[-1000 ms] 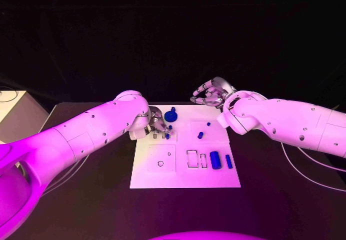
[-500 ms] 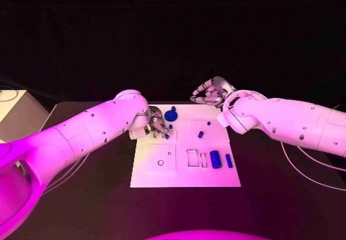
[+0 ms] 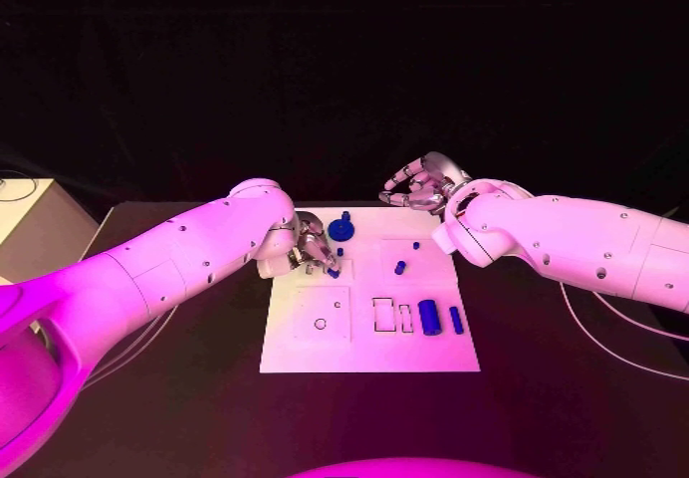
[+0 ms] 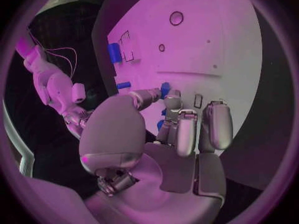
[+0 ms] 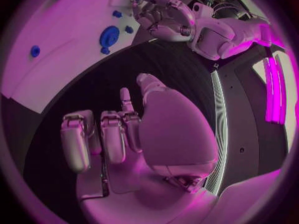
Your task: Assemble the parts on the task board
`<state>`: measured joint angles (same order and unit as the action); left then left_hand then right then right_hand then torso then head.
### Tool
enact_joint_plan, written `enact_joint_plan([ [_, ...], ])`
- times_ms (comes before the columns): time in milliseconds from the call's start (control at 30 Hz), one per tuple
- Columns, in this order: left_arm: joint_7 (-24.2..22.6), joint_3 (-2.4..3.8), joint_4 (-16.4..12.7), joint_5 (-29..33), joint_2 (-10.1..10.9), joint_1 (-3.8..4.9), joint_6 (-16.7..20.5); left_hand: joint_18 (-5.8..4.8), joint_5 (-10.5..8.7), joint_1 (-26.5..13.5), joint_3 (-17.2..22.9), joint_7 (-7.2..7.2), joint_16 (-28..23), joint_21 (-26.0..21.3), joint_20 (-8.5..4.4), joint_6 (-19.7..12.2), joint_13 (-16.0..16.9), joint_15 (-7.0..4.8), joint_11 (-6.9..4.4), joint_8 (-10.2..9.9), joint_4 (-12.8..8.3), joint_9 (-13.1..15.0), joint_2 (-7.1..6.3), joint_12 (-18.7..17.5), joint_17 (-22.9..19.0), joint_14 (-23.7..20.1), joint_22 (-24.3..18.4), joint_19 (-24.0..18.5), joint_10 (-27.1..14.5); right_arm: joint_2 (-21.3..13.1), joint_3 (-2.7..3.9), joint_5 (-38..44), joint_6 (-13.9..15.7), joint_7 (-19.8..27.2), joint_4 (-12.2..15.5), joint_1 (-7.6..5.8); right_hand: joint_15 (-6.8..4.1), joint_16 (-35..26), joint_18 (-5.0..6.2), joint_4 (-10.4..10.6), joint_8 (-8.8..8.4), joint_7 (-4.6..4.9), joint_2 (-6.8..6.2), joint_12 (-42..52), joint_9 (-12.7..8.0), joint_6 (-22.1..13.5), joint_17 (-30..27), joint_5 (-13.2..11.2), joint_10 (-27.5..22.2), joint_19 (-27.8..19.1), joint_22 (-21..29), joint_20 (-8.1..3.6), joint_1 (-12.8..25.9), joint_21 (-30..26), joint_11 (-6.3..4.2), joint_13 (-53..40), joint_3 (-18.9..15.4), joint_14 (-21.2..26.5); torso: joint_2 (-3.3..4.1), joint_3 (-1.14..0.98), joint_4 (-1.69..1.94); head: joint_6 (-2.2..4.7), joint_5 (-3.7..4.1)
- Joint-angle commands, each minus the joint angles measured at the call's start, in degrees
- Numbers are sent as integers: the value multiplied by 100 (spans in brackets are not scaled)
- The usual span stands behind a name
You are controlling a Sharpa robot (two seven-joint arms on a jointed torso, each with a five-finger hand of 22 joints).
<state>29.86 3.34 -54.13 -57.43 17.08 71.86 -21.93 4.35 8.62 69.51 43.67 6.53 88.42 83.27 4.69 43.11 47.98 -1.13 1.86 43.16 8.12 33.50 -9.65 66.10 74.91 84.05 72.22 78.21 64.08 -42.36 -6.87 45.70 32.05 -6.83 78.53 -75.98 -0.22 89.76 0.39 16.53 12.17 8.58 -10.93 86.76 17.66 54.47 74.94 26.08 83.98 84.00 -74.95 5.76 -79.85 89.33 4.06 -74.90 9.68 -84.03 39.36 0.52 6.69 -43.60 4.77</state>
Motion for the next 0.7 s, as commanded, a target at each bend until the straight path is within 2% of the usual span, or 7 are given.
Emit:
enact_joint_plan([
  [33,-92,-2,-51,155,35,-12,125,-50,306,-57,480,-42,37,37,-26,-13,5,-48,-16,157,-509,489,49,-20,1249,478,19,4,54,1,2,66,-91,12,-3,6,-6,11,-13,7,17,9,-15,-15,5,-38,1477,11,291,557,-1441,-19,56,-34,-13,-1228,42,-590,-3,0,-1,10,1],
  [133,-99,-1,-126,223,103,-15,315,-56,625,-139,584,-41,53,56,-30,-9,12,-56,-20,218,-627,622,45,-13,1284,495,53,27,112,-8,2,66,-93,13,-2,8,-6,11,-13,7,17,9,-15,-15,5,-38,1477,11,291,557,-1441,-19,56,-34,-13,-1228,42,-590,-6,-2,2,14,7],
  [200,-93,1,-193,269,160,-16,447,-60,691,-170,605,-47,62,65,-33,3,19,-61,-23,233,-651,658,39,-5,1303,504,74,41,138,-16,2,66,-94,14,0,9,-6,10,-12,7,19,8,-13,-14,8,-39,1474,8,291,555,-1438,-19,63,-38,-13,-1228,47,-589,-11,2,6,13,6],
  [233,-88,3,-237,296,196,-16,519,-58,939,-239,667,-65,75,69,-44,52,95,-78,-41,274,-708,736,5,46,1332,519,72,42,227,-22,2,67,-94,14,2,10,-6,10,-12,7,19,8,-13,-14,8,-39,1474,8,291,555,-1438,-19,63,-38,-13,-1228,47,-589,-13,0,10,12,9],
  [500,-58,14,-538,413,464,-13,1074,-80,1701,-504,803,-162,146,119,-124,255,307,-169,-137,320,-862,942,-136,185,1484,585,185,136,525,-69,2,67,-88,12,13,15,-6,10,-12,7,19,8,-13,-14,8,-39,1474,8,291,555,-1438,-19,63,-38,-13,-1228,47,-589,-34,0,36,-10,-3],
  [533,-55,14,-550,415,481,-12,1125,-90,1859,-545,810,-181,158,137,-142,298,354,-188,-158,319,-888,968,-163,213,1509,595,230,172,585,-72,2,67,-88,12,14,15,-6,10,-12,7,19,8,-13,-14,8,-39,1474,8,291,555,-1438,-19,63,-38,-13,-1228,47,-589,-38,0,39,-14,-6],
  [700,-32,10,-589,341,534,-12,1211,-106,2062,-615,805,-218,158,165,-171,376,434,-222,-193,314,-928,1013,-204,258,1509,595,303,229,690,-81,2,67,-90,9,14,18,-6,10,-12,7,19,8,-13,-14,8,-39,1474,8,291,555,-1438,-19,63,-38,-13,-1228,47,-589,-41,2,38,-27,-13],
])
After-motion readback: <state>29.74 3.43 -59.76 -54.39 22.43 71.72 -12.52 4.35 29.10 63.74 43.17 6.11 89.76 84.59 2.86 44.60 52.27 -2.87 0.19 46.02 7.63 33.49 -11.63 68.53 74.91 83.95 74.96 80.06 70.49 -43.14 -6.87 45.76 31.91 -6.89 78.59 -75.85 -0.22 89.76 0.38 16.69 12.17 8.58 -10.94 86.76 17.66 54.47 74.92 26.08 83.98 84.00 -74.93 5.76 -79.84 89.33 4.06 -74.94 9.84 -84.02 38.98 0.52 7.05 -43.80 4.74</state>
